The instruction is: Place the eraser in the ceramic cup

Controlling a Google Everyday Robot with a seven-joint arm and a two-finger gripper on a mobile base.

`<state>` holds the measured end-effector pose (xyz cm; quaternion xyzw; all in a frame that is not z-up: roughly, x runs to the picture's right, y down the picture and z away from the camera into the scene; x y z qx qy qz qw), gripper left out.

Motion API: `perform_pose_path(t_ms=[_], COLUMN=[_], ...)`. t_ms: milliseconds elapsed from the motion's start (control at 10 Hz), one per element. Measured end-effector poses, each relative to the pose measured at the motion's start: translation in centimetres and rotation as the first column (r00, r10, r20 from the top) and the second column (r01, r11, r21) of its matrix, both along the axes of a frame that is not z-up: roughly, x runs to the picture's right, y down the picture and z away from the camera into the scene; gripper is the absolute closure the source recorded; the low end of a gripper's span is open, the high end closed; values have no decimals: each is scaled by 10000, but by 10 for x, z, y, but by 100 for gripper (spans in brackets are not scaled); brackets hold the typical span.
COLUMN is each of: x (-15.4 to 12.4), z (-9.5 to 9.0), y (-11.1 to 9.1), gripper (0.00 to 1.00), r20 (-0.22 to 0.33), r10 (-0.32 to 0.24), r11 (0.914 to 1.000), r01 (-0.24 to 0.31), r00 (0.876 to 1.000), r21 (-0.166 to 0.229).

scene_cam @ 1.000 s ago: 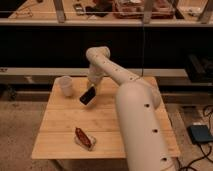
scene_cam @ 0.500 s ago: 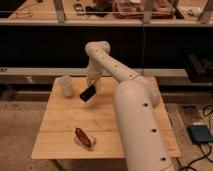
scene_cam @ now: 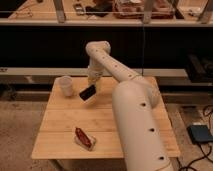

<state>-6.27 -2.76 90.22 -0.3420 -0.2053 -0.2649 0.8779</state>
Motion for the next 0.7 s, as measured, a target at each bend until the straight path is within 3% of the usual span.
perform_pose_path(t_ms=[100, 200, 300, 400, 600, 700], x=[6, 12, 20, 25, 29, 27], z=[0, 0, -3, -6, -12, -14], y=[-4, -10, -20, -29, -54, -61], gripper=[100, 100, 100, 100, 100, 100], r20=[-614, -1297, -2272, -2907, -3935, -4064], r10=[509, 1070, 1884, 2423, 3616, 3922], r11=[9987, 9941, 9816, 9695, 9323, 9198], r01=[-514, -1086, -1906, -2424, -3324, -3494], r00=[9968, 9858, 9554, 9256, 8452, 8252], r21=[-64, -54, 124, 365, 1428, 1784])
